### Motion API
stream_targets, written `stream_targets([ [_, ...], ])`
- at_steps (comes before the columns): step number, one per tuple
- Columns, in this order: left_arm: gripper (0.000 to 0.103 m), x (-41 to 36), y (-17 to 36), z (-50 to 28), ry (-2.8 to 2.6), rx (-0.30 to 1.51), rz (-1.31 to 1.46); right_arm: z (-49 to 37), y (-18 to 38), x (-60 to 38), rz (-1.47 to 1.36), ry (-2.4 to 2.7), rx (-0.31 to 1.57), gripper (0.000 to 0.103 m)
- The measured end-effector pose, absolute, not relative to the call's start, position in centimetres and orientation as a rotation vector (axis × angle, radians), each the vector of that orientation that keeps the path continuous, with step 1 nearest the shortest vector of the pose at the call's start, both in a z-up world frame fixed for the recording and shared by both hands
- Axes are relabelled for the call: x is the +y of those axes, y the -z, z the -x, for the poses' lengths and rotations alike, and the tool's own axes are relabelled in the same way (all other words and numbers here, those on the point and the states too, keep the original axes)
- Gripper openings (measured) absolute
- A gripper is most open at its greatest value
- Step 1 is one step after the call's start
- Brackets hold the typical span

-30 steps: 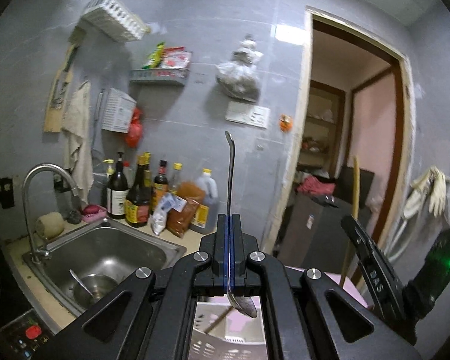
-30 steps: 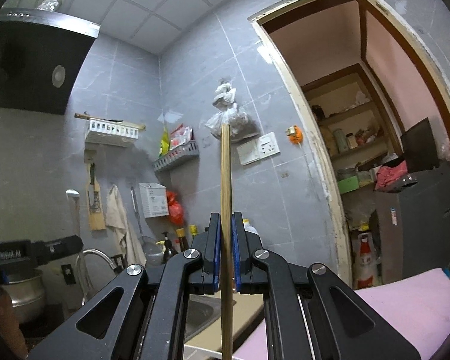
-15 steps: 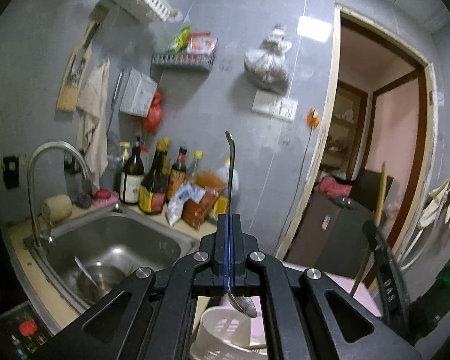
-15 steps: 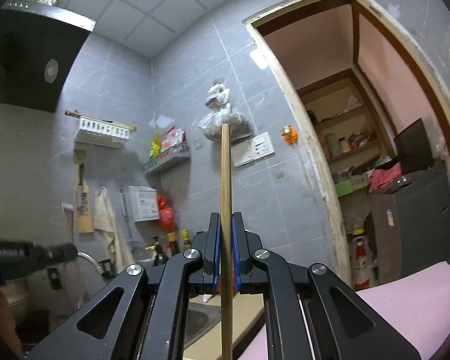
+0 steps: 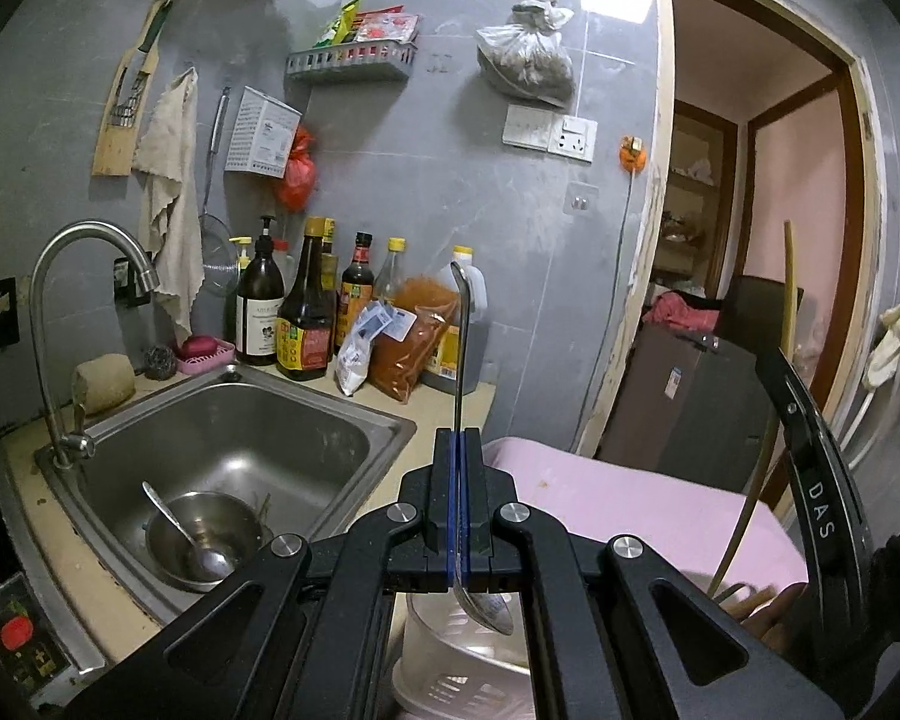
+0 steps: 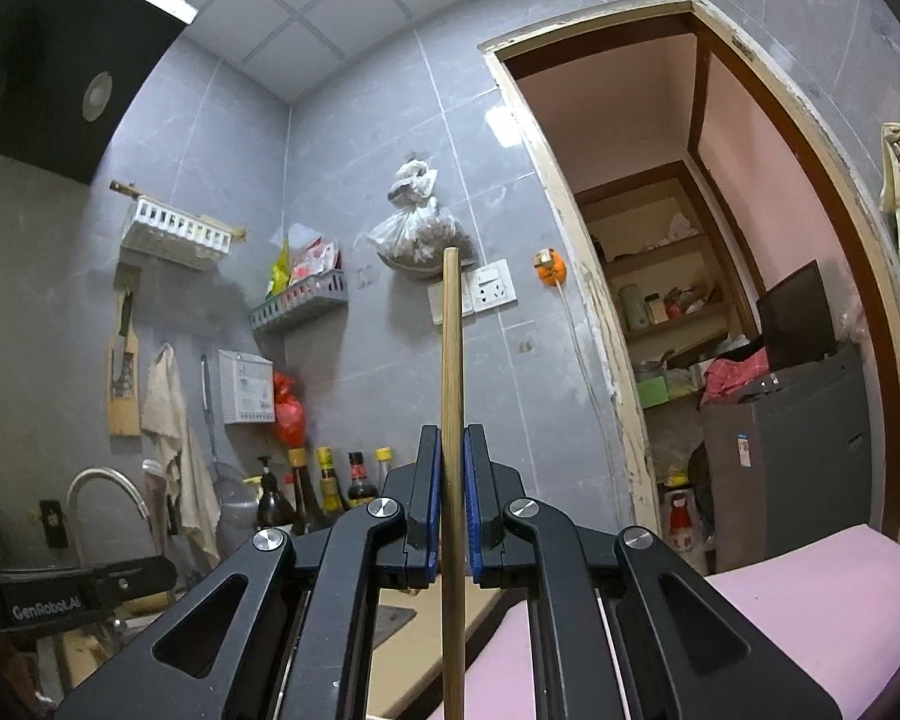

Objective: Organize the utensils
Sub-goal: 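Carry the spoon with the left tool while the right tool carries the chopstick to the basket, then open the left tool over the basket while the right tool releases the chopstick into it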

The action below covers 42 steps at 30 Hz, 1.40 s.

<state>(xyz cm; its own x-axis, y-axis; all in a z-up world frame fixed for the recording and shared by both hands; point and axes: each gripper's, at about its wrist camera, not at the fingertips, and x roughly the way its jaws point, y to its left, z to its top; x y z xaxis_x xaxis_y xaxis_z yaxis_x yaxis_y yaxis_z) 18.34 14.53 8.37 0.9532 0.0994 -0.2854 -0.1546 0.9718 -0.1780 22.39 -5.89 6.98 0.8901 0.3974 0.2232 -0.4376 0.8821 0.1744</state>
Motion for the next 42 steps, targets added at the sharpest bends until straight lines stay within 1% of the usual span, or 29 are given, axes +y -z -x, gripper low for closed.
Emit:
stream_targets([
  [5, 0.000, 13.8, -6.9, -19.0, -0.121, 0.313, 0.179, -22.7, -6.1, -5.7, -0.195, -0.453, -0.142, 0.005],
  [11, 0.000, 13.8, -5.7, -19.4, -0.047, 0.375, 0.216, -22.6, -5.4, -5.9, -0.166, -0.499, -0.061, 0.006],
  [18, 0.002, 14.3, -6.3, -18.6, 0.009, 0.355, 0.279, -22.1, -5.3, -6.3, -0.128, -0.542, 0.032, 0.007],
  [20, 0.005, 14.3, -7.0, -18.1, 0.016, 0.340, 0.287, -21.9, -5.3, -6.6, -0.125, -0.551, 0.043, 0.010],
  [24, 0.020, 14.1, -8.3, -17.0, 0.018, 0.304, 0.283, -21.2, -5.7, -7.1, -0.122, -0.564, 0.041, 0.016],
  [25, 0.024, 14.0, -8.6, -16.9, 0.018, 0.295, 0.282, -21.1, -5.9, -7.2, -0.120, -0.566, 0.039, 0.021],
  [26, 0.026, 13.9, -9.0, -16.5, 0.015, 0.285, 0.280, -20.9, -6.0, -7.4, -0.119, -0.568, 0.036, 0.023],
  [28, 0.035, 13.7, -9.6, -15.9, 0.017, 0.265, 0.277, -20.5, -6.5, -7.8, -0.120, -0.568, 0.027, 0.023],
  [29, 0.037, 13.6, -9.9, -15.6, 0.018, 0.255, 0.275, -20.3, -6.6, -7.9, -0.120, -0.567, 0.024, 0.024],
  [30, 0.042, 13.4, -10.3, -15.2, 0.020, 0.243, 0.270, -20.1, -6.9, -8.2, -0.119, -0.564, 0.020, 0.025],
  [31, 0.047, 13.2, -10.5, -14.9, 0.022, 0.235, 0.266, -19.9, -7.2, -8.4, -0.119, -0.558, 0.016, 0.028],
  [32, 0.049, 13.0, -10.8, -14.6, 0.023, 0.225, 0.259, -19.7, -7.4, -8.7, -0.118, -0.553, 0.014, 0.033],
  [34, 0.056, 12.4, -11.3, -14.0, 0.023, 0.206, 0.242, -19.3, -7.8, -9.5, -0.118, -0.542, 0.010, 0.038],
  [35, 0.058, 12.1, -11.5, -13.7, 0.026, 0.199, 0.236, -19.1, -8.0, -9.9, -0.117, -0.536, 0.011, 0.044],
  [37, 0.071, 11.5, -11.7, -13.3, 0.030, 0.187, 0.226, -18.5, -8.5, -11.0, -0.113, -0.512, 0.008, 0.052],
  [39, 0.080, 10.8, -12.0, -12.7, 0.038, 0.168, 0.218, -18.1, -8.8, -11.9, -0.111, -0.497, 0.012, 0.057],
  [40, 0.083, 10.4, -12.1, -12.4, 0.042, 0.162, 0.214, -17.8, -9.0, -12.5, -0.109, -0.484, 0.015, 0.063],
  [42, 0.087, 9.6, -12.1, -12.2, 0.050, 0.156, 0.201, -17.4, -9.4, -13.7, -0.109, -0.470, 0.020, 0.071],
])
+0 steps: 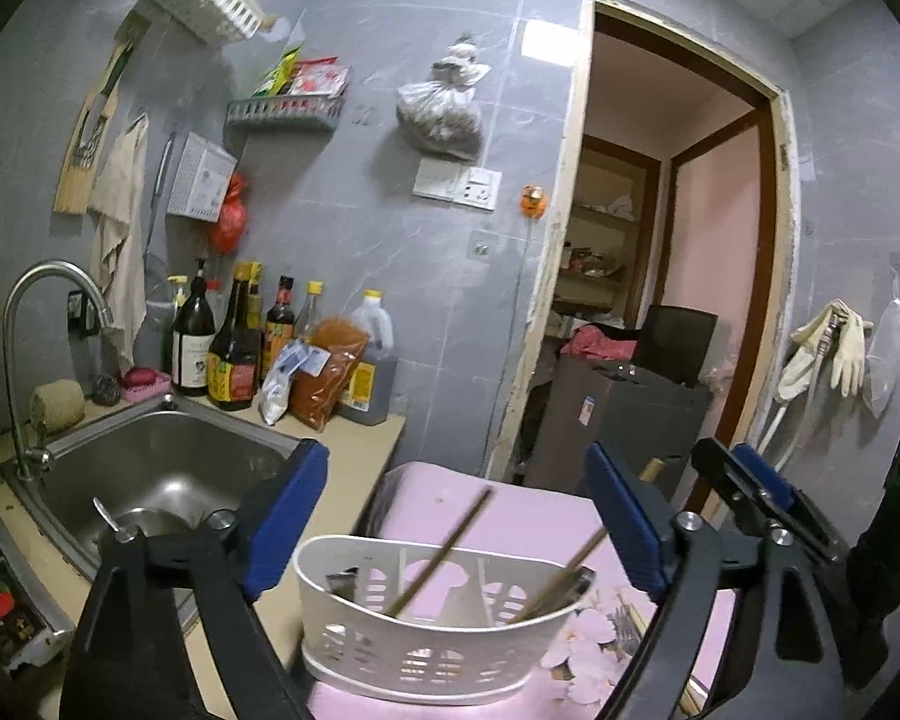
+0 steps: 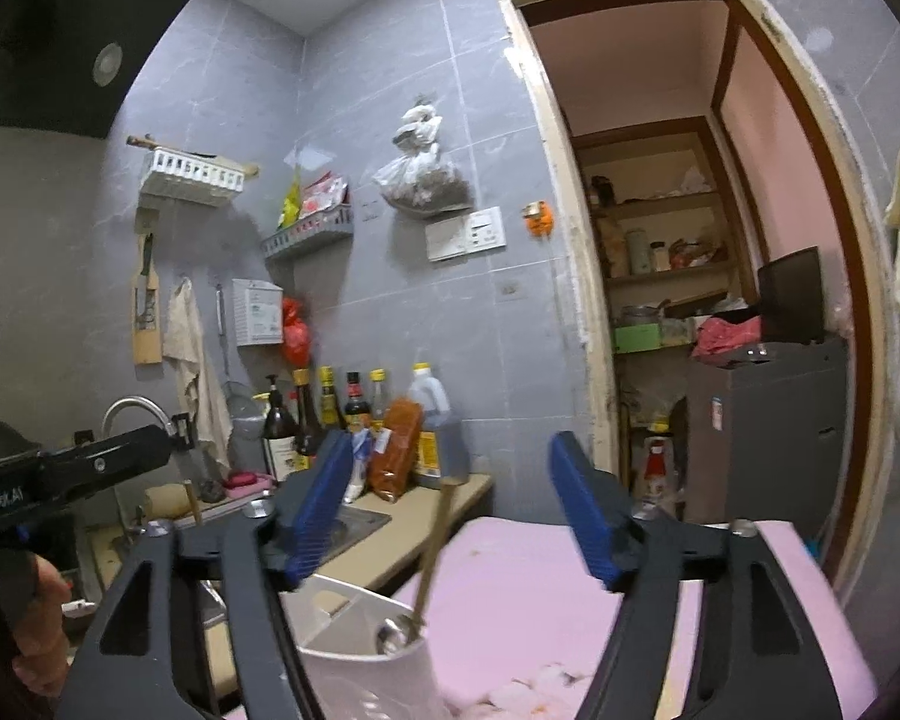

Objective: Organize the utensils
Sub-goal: 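Open the left tool over the basket while the right tool releases the chopstick into it, then move both tools back from the basket to the fork, chopsticks and spoon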

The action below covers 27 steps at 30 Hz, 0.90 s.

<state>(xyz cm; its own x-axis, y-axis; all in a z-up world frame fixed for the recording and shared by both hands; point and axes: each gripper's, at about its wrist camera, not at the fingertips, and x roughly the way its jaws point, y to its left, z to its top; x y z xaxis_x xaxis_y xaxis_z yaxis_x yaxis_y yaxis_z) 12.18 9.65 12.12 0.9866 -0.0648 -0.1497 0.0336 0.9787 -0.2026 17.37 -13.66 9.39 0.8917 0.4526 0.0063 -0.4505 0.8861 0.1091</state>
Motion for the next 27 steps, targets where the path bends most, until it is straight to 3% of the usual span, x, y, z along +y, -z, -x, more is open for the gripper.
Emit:
stream_targets([
  [10, 0.095, 5.0, -11.0, -11.1, 0.110, 0.180, 0.175, -14.7, -10.1, -19.6, -0.075, -0.379, 0.032, 0.103],
  [27, 0.099, -2.3, -5.4, -12.7, 0.237, 0.352, 0.109, -13.1, -6.3, -26.4, 0.012, -0.248, 0.156, 0.103],
])
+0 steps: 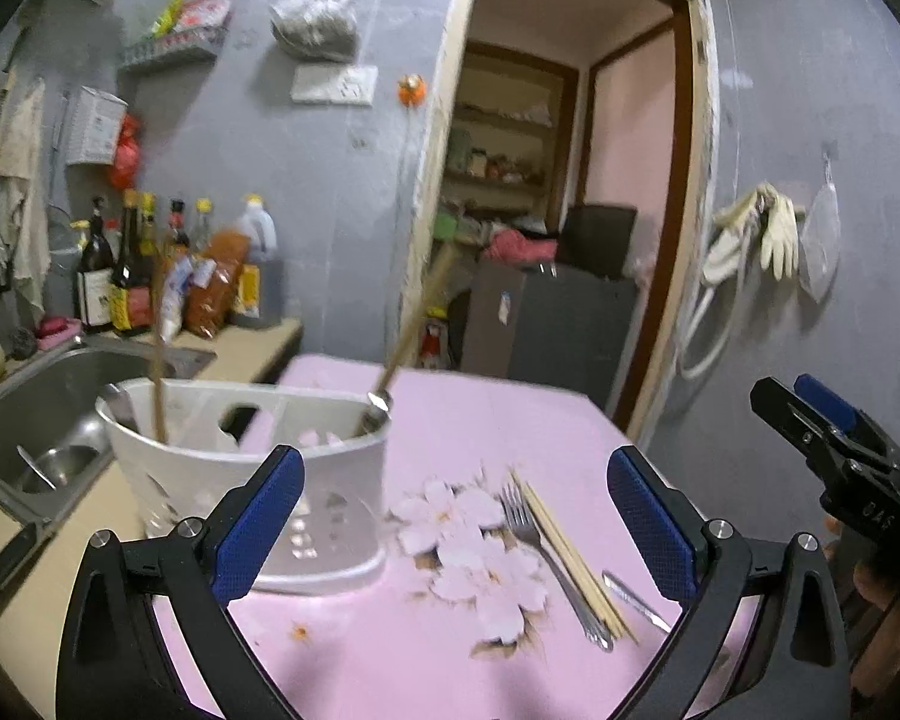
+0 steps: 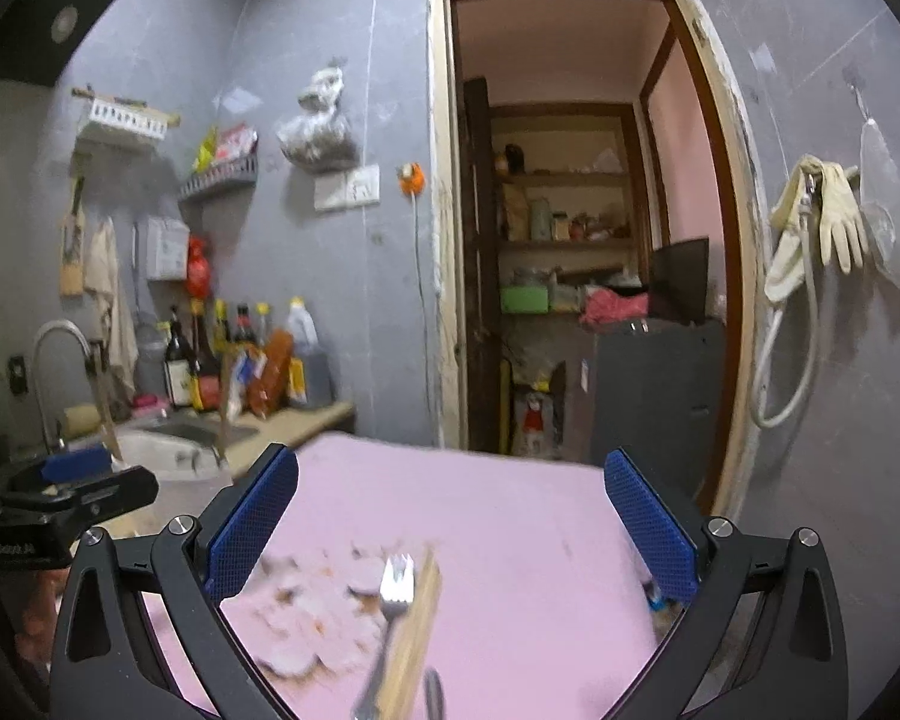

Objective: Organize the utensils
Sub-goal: 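Move both tools back from the basket to the fork, chopsticks and spoon, then grasp the silver fork with the left tool while the right tool grasps the silver spoon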

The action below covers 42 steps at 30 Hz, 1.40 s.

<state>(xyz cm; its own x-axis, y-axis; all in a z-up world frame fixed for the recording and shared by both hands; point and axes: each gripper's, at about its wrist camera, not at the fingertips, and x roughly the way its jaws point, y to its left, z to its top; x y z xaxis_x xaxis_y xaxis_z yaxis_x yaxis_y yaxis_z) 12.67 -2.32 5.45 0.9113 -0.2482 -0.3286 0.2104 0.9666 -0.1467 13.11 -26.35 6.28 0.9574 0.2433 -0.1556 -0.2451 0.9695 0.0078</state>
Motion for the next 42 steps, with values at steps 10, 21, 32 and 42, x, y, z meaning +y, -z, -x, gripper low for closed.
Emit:
stream_targets([
  [10, 0.099, -4.3, -1.4, -15.7, 0.288, 0.545, 0.092, -14.8, -1.2, -27.6, 0.065, -0.219, 0.433, 0.088],
  [21, 0.082, -5.5, 1.6, -19.8, 0.355, 0.731, 0.074, -16.1, 3.7, -26.7, 0.164, -0.289, 0.731, 0.043],
  [32, 0.049, -7.3, 3.7, -22.9, 0.424, 0.862, 0.038, -16.2, 5.7, -25.2, 0.246, -0.348, 0.839, 0.022],
  [42, 0.037, -8.1, 4.1, -25.8, 0.440, 0.912, 0.054, -18.3, 5.5, -25.7, 0.220, -0.368, 0.848, 0.006],
])
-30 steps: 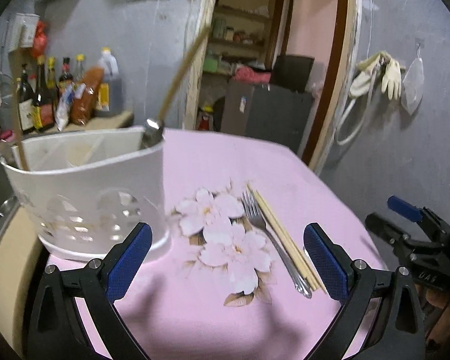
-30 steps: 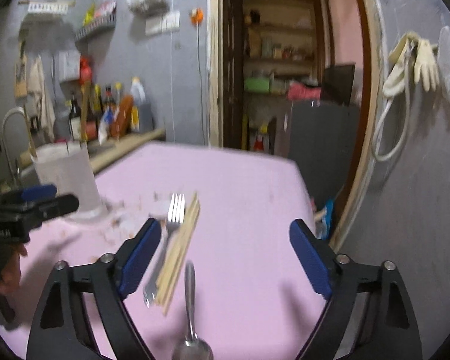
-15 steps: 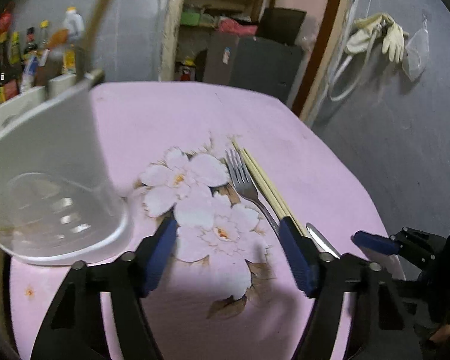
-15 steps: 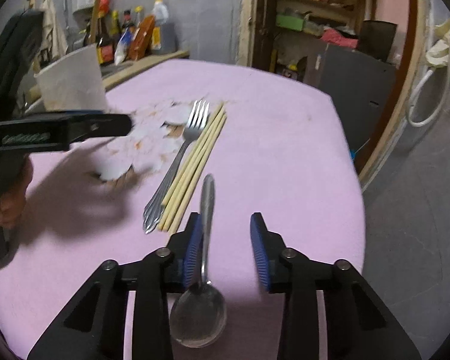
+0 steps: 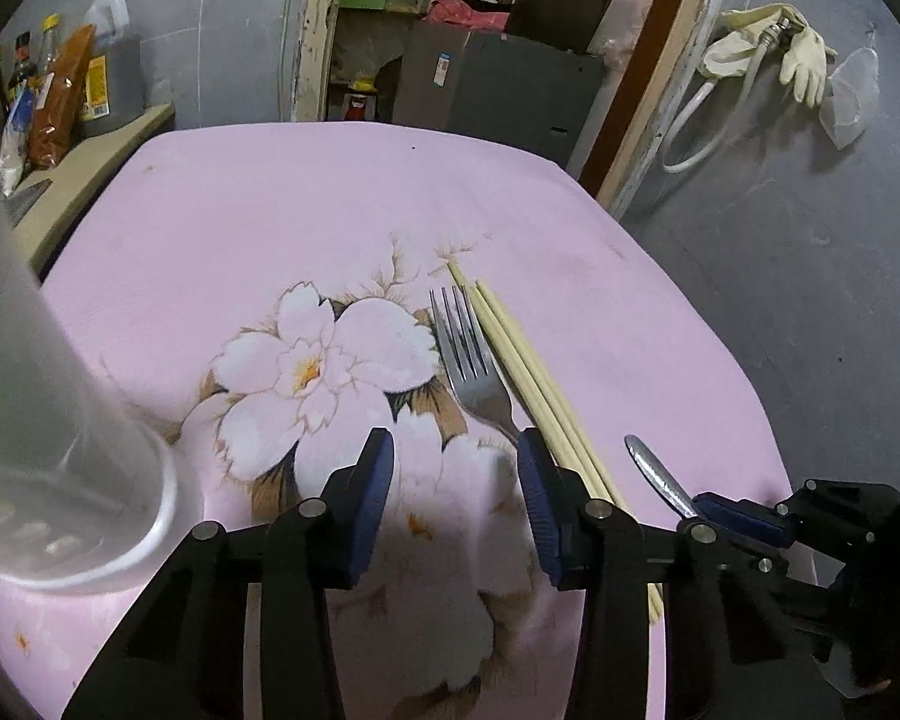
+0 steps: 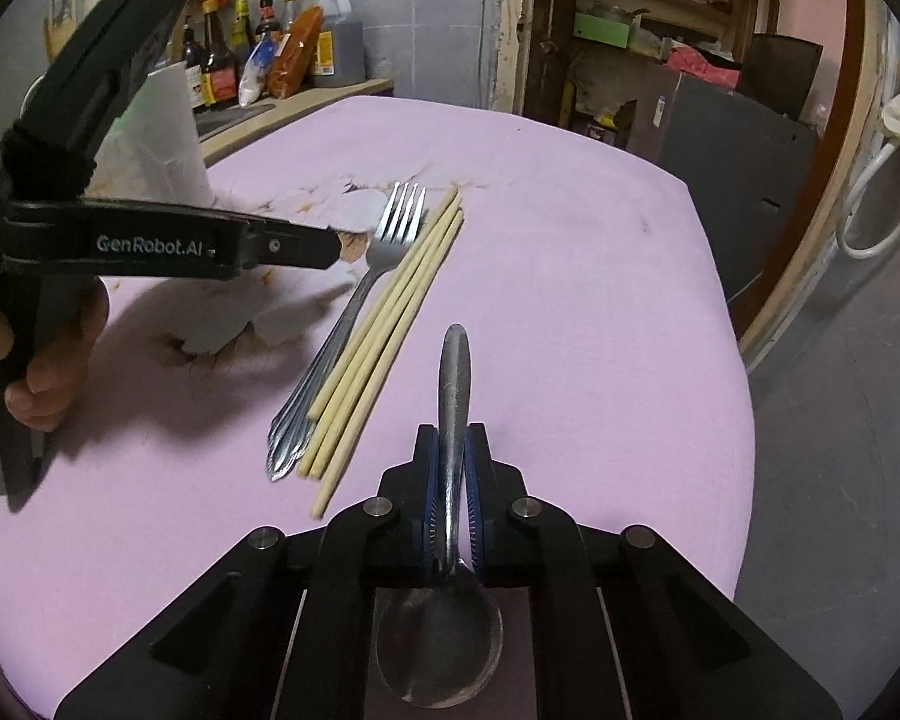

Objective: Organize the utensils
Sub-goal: 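Grasp the silver fork with the left tool while the right tool grasps the silver spoon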

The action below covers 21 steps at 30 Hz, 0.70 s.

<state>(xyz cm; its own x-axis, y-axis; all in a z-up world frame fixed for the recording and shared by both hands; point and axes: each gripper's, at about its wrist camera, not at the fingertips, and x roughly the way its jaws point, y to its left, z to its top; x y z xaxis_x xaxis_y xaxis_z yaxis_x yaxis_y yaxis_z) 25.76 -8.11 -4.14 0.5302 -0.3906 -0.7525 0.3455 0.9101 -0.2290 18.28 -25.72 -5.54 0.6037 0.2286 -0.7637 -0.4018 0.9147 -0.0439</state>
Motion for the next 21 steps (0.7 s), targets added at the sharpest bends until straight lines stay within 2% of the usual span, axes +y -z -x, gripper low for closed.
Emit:
stream_targets([
  [5, 0.031, -8.4, 4.5, -27.4, 0.437, 0.931, 0.064, -20.8, 5.0, -26.1, 0.191, -0.371, 0.838, 0.006],
  [18, 0.029, -9.4, 5.0, -31.7, 0.473, 0.954, 0.082, -25.9, 5.1, -28.0, 0.069, -0.352, 0.870, 0.006],
  [20, 0.021, -9.5, 5.0, -31.9, 0.471, 0.956, 0.082, -25.8, 5.1, -28.2, 0.063, -0.354, 0.873, 0.006],
  [21, 0.013, -9.5, 5.1, -32.1, 0.478, 0.966, 0.087, -25.8, 5.1, -28.1, 0.064, -0.354, 0.874, 0.006],
])
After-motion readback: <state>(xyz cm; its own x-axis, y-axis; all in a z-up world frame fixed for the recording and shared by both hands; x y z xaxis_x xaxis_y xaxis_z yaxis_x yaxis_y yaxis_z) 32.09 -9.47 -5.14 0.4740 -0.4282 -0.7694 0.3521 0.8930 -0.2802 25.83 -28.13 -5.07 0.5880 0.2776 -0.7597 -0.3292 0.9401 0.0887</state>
